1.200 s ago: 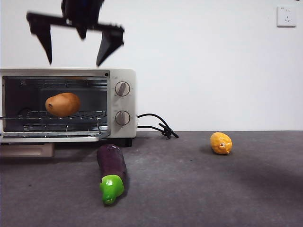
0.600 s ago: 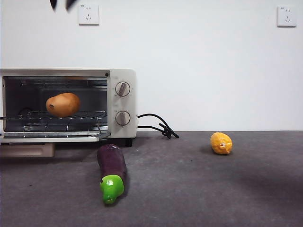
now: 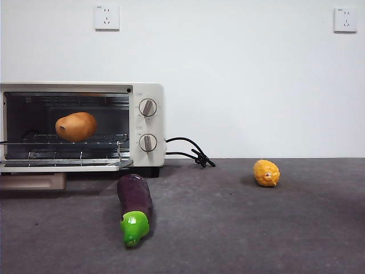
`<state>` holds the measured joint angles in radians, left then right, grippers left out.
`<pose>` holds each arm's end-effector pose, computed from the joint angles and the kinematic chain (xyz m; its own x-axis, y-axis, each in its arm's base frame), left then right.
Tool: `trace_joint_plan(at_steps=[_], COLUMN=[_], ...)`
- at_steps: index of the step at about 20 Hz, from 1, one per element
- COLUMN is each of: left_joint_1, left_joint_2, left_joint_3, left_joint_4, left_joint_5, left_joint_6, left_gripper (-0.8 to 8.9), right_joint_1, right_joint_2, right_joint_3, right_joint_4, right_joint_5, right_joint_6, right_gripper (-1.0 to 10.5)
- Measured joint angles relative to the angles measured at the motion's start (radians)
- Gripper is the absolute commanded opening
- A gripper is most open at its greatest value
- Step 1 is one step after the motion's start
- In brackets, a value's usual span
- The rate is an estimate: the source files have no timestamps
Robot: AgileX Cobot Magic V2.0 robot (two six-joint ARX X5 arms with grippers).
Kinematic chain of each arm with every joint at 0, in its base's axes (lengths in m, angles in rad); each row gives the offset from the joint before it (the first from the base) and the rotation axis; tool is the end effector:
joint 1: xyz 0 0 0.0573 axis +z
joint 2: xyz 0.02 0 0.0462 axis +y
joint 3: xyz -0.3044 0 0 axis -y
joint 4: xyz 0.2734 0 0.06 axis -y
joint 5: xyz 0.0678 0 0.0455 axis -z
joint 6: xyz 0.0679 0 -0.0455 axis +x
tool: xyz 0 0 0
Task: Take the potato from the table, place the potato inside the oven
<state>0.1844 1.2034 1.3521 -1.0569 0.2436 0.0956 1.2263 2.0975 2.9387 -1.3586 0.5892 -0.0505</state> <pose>0.2531 0.0305 0.3820 0.6311 -0.1276 -0.7651 0.0420 0.9905 -0.1306 0.1769 0.3812 0.5490 0.7671 0.4924 -0.4112 -0.6271 0.7109 -0.3184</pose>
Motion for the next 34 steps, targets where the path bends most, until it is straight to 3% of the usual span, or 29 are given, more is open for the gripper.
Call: trace_joint_plan(at_steps=[7, 10, 15, 21, 28, 34], left_joint_1=[0.042, 0.071, 0.104, 0.221, 0.31, 0.367], left_joint_2=[0.193, 0.264, 0.322, 0.473, 0.618, 0.679], left_joint_3=[0.0, 0.0, 0.0, 0.0, 0.0, 0.0], left_joint_4=[0.035, 0.039, 0.104, 0.109, 0.11, 0.108], left_joint_5=[0.041, 0.14, 0.144, 0.153, 0.156, 0.202], left_joint_6=[-0.003, -0.01, -0.011, -0.036, -0.037, -0.037], left_gripper=[-0.08, -0.08, -0.08, -0.08, -0.08, -0.08], right_joint_1=[-0.029, -0.061, -0.109, -0.108, -0.108, -0.108], right_joint_2=[-0.38, -0.583, -0.905, -1.238, -1.381, -1.373], right_joint_3=[-0.686, -0.943, -1.273, -1.474, -1.55, -1.555], right_joint_4=[0.0, 0.0, -0.001, -0.001, -0.001, -0.001], right_joint_5=[0.066, 0.148, 0.189, 0.187, 0.178, 0.188], right_joint_6=[0.021, 0.075, 0.208, 0.422, 0.501, 0.51], right_gripper=[0.3, 0.3, 0.3, 0.3, 0.3, 0.3])
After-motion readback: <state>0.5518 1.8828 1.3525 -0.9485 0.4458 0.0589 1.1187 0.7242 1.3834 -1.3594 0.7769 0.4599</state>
